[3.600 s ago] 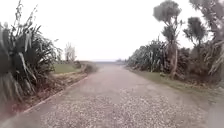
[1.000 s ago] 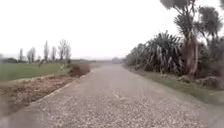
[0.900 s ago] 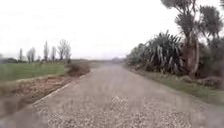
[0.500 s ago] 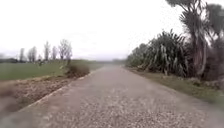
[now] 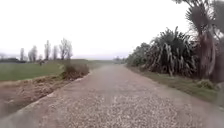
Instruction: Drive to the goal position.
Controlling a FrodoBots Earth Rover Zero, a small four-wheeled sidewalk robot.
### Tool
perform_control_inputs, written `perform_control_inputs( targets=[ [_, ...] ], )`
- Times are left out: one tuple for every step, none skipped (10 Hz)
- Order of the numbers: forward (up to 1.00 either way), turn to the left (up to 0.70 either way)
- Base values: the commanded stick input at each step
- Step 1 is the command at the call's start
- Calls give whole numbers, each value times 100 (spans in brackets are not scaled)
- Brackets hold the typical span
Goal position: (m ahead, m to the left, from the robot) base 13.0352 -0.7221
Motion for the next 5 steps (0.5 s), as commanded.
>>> perform_control_inputs(
  targets=[
    [85, 0],
    [85, 0],
    [85, 0],
    [85, 0],
    [85, 0]
  ],
)
